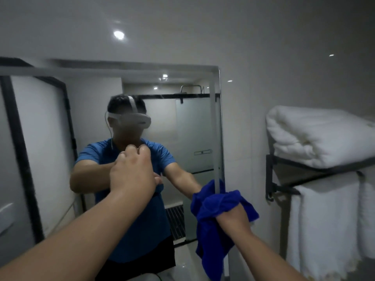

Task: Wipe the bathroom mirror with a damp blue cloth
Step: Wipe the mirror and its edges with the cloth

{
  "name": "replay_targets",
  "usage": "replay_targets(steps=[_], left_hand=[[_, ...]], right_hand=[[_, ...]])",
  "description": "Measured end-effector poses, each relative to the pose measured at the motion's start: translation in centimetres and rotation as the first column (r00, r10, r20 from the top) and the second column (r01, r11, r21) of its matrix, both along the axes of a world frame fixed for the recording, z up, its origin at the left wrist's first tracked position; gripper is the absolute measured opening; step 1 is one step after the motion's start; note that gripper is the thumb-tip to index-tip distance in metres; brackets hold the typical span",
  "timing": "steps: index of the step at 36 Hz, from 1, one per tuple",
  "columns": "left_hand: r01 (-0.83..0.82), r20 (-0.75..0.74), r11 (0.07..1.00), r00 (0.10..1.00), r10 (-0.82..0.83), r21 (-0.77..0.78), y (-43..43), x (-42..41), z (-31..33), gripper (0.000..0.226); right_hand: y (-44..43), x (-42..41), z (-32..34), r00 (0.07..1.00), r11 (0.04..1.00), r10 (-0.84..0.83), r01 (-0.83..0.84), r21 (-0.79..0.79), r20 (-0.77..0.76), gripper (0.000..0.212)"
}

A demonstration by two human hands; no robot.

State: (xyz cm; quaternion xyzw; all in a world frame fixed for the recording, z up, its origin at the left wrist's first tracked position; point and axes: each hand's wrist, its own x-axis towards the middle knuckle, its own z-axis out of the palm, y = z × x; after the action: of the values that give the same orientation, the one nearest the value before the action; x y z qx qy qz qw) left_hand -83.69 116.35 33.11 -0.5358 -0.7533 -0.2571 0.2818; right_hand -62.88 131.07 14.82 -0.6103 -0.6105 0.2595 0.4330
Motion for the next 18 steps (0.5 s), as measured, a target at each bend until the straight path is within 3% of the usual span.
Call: replay_targets(steps=[3,7,12,16,18], left_hand=[[0.007,-0.038,1.0,0.999,-0.006,0.017,0.1,-0.3,-0.3,0.084],[0.027,-0.041,0.999,0.999,-0.025,0.037,0.4,-0.5,-0.3,0.087],[0.005,-0.049,1.0,0.999,-0.004,0.03,0.8,-0.4,0.3,0.084],[-0.01,-0.042,1.0,0.999,0.011,0.029,1.3,-0.4,0.2,0.083],[-0.007,-0.041,1.0,0.999,0.008,0.029,1.4,-0.4,0.1,0.083]], right_hand=[[0.3,0.0,1.9,1.0,1.0,-0.007,0.008,0.029,-0.007,0.054],[-0.6,-0.6,8.6,0.995,0.979,-0.089,0.095,0.18,-0.039,0.059],[-1.2,-1.2,18.1,0.995,0.927,-0.095,0.095,0.363,-0.017,0.049],[-0.7,-1.1,23.1,0.999,0.941,-0.047,0.048,0.336,-0.012,0.051],[-0.3,-0.8,22.9,0.998,0.946,-0.012,-0.01,0.325,0.065,0.043]])
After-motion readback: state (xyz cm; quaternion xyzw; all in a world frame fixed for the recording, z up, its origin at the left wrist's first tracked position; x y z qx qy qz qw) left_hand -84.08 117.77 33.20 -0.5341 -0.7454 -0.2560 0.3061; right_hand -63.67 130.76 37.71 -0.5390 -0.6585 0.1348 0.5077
